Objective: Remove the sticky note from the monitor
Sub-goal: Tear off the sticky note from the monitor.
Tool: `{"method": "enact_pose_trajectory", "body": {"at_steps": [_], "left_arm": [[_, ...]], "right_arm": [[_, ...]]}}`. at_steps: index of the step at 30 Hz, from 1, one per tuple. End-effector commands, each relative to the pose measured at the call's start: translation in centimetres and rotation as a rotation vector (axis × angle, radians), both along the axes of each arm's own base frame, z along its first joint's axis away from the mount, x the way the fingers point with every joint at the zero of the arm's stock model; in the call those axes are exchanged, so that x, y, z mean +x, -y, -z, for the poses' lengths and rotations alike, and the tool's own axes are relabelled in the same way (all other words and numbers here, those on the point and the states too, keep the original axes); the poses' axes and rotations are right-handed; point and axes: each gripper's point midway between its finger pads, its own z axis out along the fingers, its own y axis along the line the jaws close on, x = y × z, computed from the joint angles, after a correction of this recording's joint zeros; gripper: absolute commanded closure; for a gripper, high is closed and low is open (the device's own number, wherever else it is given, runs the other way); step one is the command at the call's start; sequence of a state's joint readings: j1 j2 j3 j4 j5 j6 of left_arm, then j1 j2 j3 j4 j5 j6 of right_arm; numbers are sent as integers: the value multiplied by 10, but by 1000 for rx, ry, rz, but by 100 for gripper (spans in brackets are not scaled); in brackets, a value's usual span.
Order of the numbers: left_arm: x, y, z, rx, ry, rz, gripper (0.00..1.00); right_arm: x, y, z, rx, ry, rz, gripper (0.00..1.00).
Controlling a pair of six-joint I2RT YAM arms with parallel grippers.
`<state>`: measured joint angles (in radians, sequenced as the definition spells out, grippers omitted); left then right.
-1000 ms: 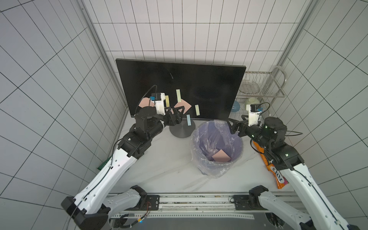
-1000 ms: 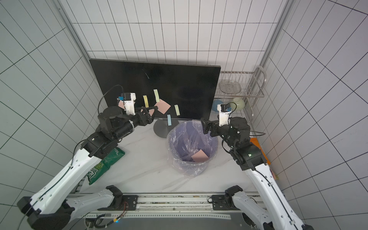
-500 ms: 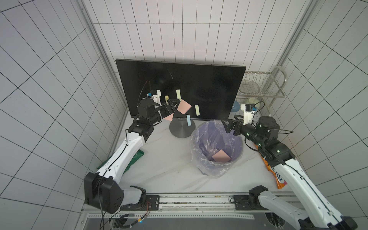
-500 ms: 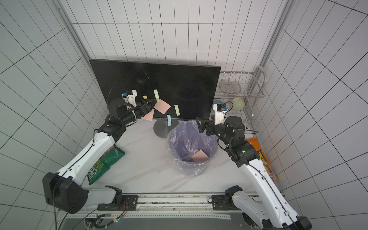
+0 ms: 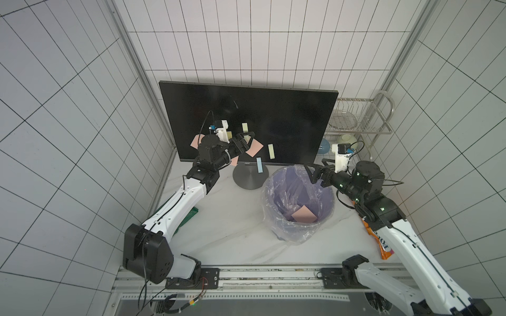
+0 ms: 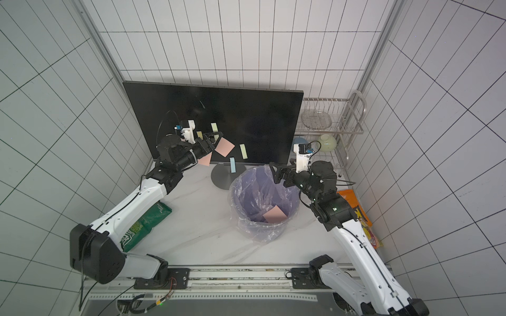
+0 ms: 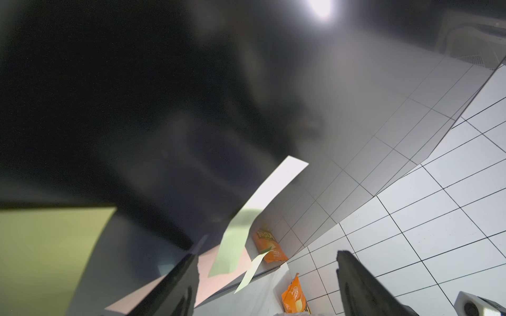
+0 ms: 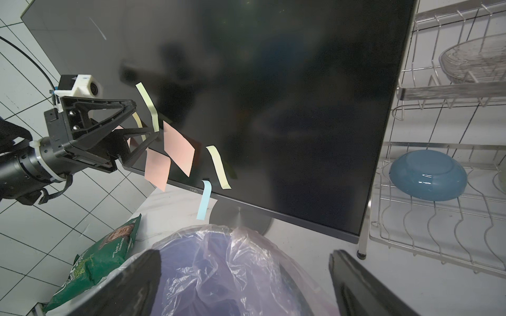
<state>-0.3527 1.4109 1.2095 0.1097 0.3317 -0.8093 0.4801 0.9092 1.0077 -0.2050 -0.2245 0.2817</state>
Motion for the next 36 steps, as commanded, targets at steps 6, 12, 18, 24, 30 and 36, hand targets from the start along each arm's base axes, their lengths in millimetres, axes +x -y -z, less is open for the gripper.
{"method": "enact_pose_trajectory", "body": {"at_steps": [6,12,18,24,30,36], "left_arm": [[9,7,-2,-24,33,-4,21],[10,10,0,-35,27,7,23],[-2,5,-10,-32,55,-21,28],[-5,-6,-13,-7,50,-74,40],[-4,-8,-11,-13,45,-82,60],[-1,-3,-10,-16,34,-59,66]], "right_arm": [[-6,-3,-6,9,30,-24,1],[-7,-4,-6,11,27,-29,1],[-7,-4,-7,10,31,-30,1],[-5,-6,-5,19,23,-37,1],[-5,-8,-6,25,23,-44,1],[-6,-7,-6,22,26,-40,1]]}}
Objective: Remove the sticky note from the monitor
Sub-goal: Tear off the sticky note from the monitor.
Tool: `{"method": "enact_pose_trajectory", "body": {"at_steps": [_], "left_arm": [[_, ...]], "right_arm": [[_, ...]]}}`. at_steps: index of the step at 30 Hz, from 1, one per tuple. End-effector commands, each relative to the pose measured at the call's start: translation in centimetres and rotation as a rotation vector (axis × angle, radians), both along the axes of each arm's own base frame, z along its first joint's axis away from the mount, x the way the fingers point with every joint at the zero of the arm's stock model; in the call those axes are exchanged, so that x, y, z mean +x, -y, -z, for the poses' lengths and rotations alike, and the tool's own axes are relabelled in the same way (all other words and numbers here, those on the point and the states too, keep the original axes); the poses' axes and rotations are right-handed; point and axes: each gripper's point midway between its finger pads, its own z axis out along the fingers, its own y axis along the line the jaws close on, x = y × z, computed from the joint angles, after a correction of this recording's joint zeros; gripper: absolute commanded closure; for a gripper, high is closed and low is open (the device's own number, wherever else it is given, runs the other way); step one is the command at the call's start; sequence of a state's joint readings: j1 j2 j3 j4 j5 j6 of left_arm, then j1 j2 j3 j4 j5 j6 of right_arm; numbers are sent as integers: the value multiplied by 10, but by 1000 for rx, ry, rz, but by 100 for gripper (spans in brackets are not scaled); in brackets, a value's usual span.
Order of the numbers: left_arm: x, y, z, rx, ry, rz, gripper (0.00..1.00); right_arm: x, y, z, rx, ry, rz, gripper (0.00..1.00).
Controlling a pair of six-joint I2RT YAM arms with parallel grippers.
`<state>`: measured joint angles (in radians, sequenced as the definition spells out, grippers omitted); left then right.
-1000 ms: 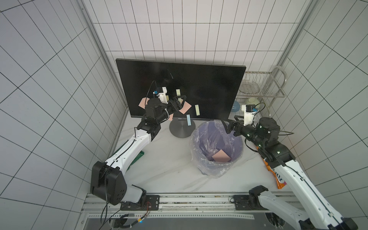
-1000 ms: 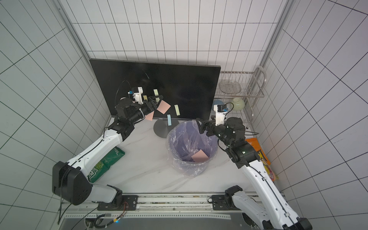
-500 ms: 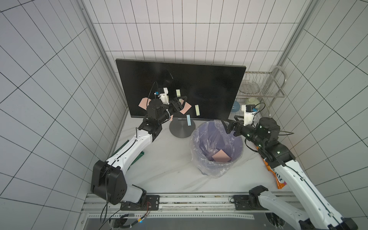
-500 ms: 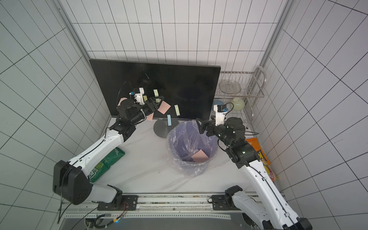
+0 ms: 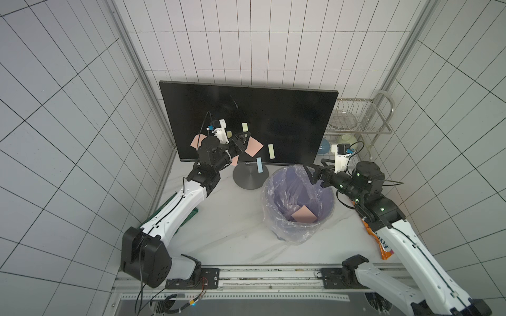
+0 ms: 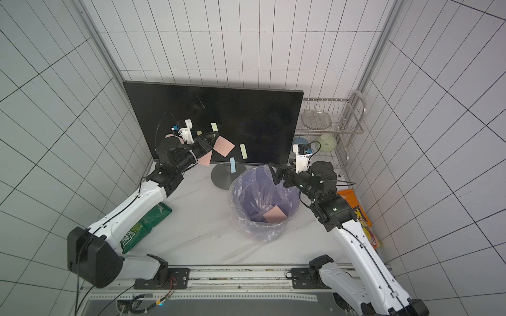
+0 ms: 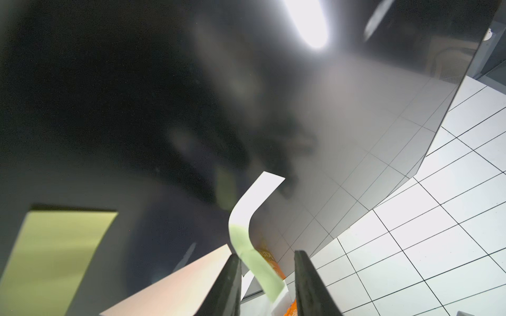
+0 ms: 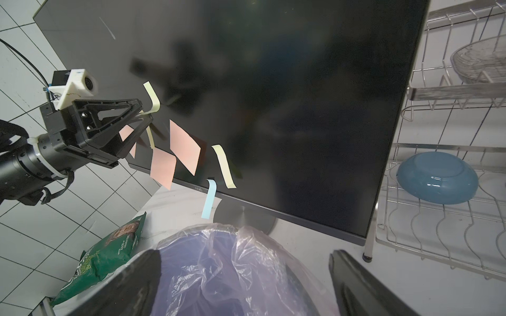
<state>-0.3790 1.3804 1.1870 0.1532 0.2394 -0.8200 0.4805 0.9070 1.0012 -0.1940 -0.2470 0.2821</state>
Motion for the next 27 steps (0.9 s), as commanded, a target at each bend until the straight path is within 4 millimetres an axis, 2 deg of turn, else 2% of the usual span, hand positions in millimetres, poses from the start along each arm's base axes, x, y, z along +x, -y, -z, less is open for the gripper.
{"method": "enact_pose_trajectory", "body": {"at_steps": [1,8,14,22,25,27], "left_arm": [[3,2,5,10,-15,10,66],[4,6,13,12,-36,28,68],[4,8,14,16,-43,34,74],[8,10,15,20,-51,41,87],[8,10,13,22,-48,40,98],[6,10,12,23,-45,43,100]], "right_arm": [[-4,-4,-6,15,22,-18,1],[-4,-3,-6,8,23,-15,1],[-4,-3,-5,8,21,-16,1],[-5,-1,-6,7,23,-11,1],[-5,-1,-7,8,24,-11,1],[-5,-2,-6,8,22,-14,1]]}}
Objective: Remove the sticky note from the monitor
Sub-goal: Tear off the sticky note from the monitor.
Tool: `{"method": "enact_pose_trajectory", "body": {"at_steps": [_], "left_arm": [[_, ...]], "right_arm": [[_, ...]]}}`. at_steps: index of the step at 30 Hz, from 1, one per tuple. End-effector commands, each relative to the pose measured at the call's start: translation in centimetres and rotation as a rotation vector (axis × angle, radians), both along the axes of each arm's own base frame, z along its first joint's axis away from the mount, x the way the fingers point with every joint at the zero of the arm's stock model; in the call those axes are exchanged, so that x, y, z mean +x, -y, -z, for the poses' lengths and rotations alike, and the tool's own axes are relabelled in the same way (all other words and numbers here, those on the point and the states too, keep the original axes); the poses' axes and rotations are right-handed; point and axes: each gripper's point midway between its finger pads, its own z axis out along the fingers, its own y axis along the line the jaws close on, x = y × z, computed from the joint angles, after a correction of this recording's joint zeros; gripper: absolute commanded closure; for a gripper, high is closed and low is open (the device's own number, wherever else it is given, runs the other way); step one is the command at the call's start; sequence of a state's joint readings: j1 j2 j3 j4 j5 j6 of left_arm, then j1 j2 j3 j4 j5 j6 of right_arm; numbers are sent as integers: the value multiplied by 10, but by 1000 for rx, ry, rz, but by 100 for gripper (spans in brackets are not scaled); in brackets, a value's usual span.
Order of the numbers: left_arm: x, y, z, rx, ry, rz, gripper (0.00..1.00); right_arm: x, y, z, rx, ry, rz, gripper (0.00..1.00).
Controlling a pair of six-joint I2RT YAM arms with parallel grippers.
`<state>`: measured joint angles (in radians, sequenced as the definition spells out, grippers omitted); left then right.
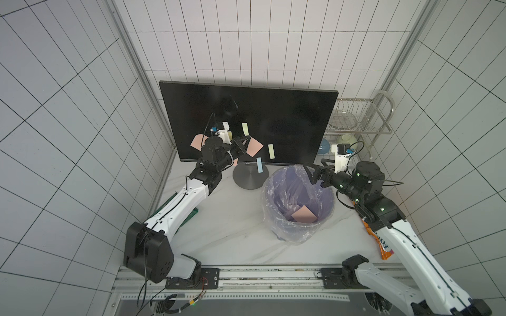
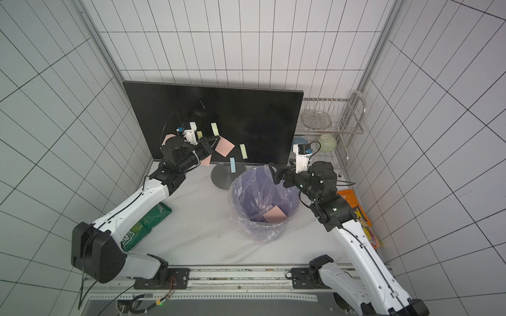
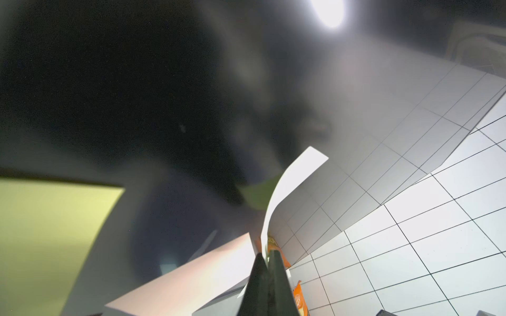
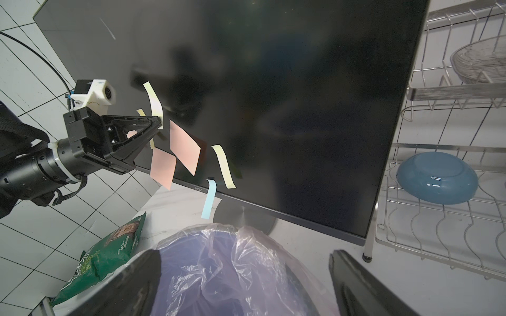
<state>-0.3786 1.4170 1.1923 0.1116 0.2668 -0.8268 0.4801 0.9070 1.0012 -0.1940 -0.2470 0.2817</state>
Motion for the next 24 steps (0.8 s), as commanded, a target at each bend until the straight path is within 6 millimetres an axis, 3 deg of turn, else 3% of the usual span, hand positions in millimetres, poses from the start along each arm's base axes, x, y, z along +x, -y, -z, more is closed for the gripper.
{"method": "enact_pose_trajectory", "body": {"at_steps": [1,9,17,24], "left_arm": [[-1,3,-12,1,27,17,100],[-22,3,-30,50,78,1,100],[-65,23,-38,157,117,31,100],[-124,72,-17,366,155,150,100]], "right_arm": [[-6,-2,-7,10,23,-13,1],[-10,-5,-12,23,33,-40,1],[-16,-7,-23,50,61,-66,1],[-18,19,-32,-17,107,55,1]]}}
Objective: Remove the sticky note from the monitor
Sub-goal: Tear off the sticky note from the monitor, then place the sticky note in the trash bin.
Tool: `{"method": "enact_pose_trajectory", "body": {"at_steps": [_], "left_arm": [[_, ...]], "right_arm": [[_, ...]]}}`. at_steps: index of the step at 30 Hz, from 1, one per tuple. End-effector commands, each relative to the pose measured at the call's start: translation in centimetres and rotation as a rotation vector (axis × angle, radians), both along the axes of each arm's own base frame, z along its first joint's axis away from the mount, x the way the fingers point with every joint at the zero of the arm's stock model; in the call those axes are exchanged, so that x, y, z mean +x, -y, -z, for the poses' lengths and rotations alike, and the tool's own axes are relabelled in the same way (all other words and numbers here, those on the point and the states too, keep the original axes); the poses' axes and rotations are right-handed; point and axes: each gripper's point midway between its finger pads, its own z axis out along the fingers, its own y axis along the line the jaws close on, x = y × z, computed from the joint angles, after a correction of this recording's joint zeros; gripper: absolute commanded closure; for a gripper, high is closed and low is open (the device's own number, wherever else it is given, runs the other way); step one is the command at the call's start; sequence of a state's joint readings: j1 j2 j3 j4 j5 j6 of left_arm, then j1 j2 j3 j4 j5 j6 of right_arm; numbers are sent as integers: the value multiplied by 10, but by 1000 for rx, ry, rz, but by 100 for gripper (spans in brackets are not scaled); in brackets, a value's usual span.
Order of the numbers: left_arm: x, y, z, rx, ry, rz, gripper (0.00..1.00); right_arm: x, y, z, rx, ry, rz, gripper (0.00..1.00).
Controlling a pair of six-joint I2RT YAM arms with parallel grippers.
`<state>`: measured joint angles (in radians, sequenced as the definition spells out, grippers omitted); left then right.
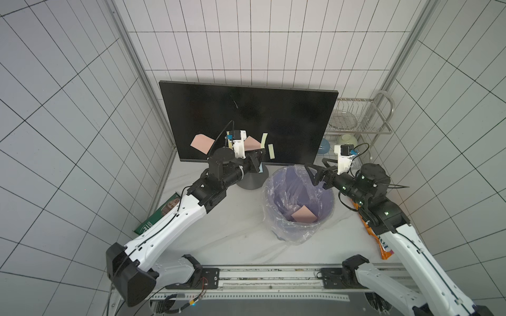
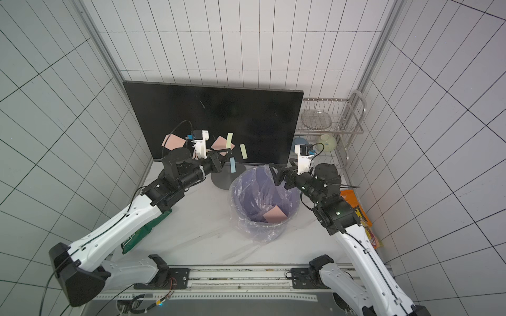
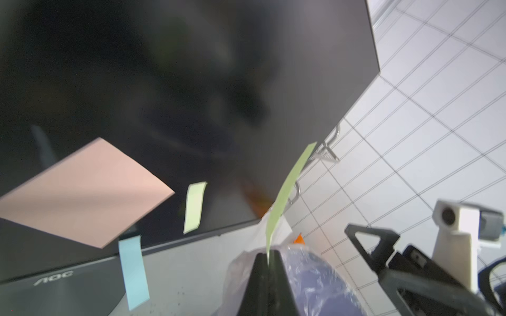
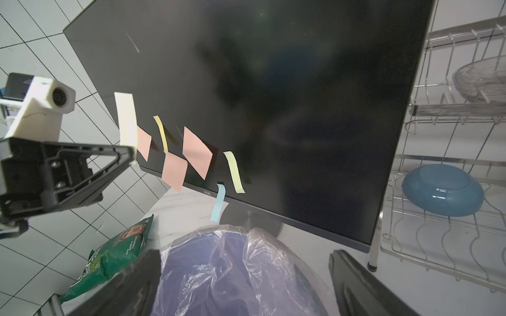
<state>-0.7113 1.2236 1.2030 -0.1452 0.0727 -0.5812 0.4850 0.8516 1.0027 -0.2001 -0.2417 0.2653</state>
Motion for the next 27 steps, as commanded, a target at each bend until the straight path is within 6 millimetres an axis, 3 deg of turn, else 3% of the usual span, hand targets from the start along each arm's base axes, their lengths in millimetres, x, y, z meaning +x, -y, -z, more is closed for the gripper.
{"method": "enact_pose_trajectory", "body": {"at_steps": [1,7,9,11,13,19,22,27], "left_arm": [[-23,15,12,171,55,9,100],[-63,74,50,354,82,137,100],[-70,89,54,389,87,174,100],[-73,97,58,420,90,193,92],[-74,100,57,422,88,208,76],[-78,100,43,402,118,229,41],[-76,92,32,399,126,218,37],[-47,49,9,291,72,165,34]], "right_arm": [[-6,18,-17,-39,59,77,1],[-12,40,-25,-87,93,169,1],[-14,43,-25,-96,95,177,1],[-15,46,-25,-103,95,185,1],[-16,48,-24,-110,96,192,1],[-16,52,-22,-128,98,211,1],[-15,53,-21,-133,98,217,1],[-13,45,-19,-116,86,185,1]]}}
